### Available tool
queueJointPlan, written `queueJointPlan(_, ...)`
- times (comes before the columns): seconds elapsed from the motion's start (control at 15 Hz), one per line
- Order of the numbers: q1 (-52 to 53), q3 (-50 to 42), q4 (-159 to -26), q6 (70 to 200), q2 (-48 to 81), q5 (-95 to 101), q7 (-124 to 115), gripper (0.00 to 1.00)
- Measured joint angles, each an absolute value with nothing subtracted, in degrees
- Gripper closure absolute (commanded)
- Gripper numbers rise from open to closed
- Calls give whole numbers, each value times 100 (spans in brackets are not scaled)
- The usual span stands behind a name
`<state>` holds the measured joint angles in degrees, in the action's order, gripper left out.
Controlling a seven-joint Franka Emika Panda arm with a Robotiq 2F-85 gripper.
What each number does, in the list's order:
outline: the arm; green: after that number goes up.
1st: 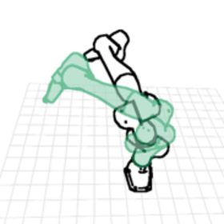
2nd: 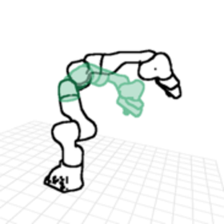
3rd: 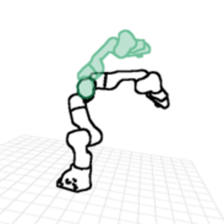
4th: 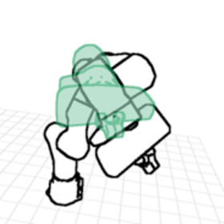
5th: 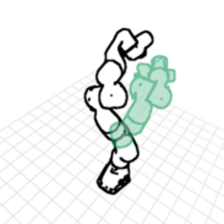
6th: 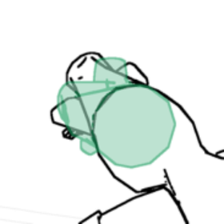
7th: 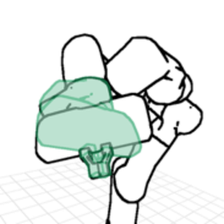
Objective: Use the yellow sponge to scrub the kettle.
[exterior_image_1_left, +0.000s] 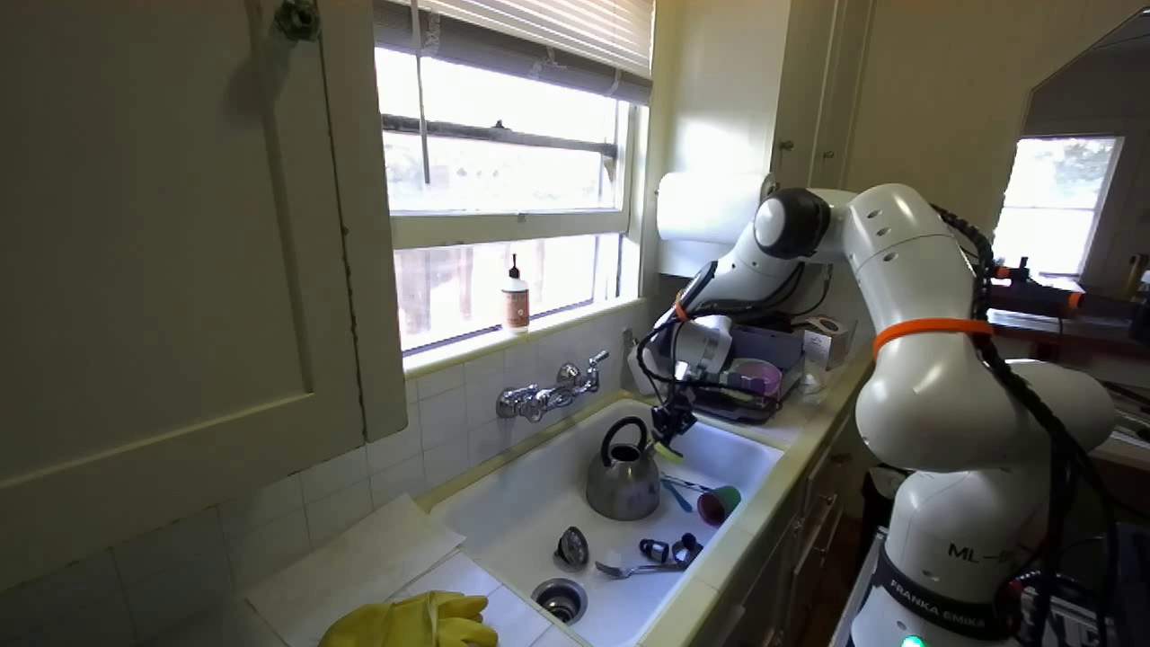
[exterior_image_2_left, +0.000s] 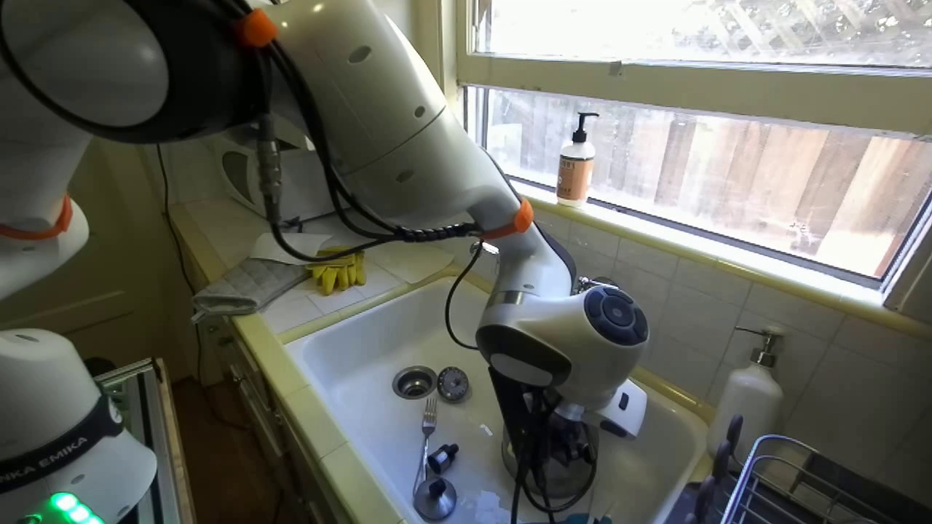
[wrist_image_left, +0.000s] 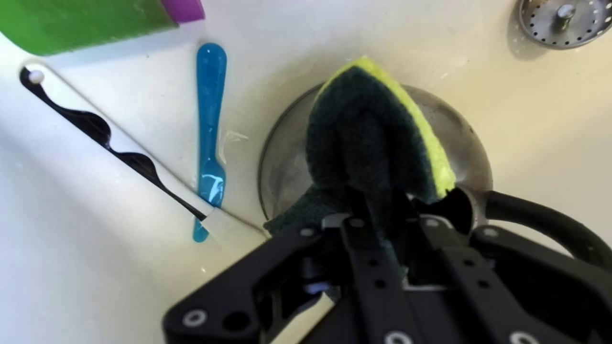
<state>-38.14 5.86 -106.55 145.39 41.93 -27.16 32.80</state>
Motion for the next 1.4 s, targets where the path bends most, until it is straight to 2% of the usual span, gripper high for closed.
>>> queueJointPlan(0.87, -2650, -517, -11698, 14801, 3533, -2542, 849, 96)
queueJointPlan(0.93, -2619, -551, -11786, 14858, 3498, -2542, 783, 90)
queueJointPlan(1.0, -2594, -579, -11868, 14931, 3463, -2542, 723, 60)
queueJointPlan(1.13, -2544, -630, -12025, 15080, 3403, -2542, 597, 59)
queueJointPlan(1.4, -2470, -699, -12241, 15283, 3319, -2542, 372, 30)
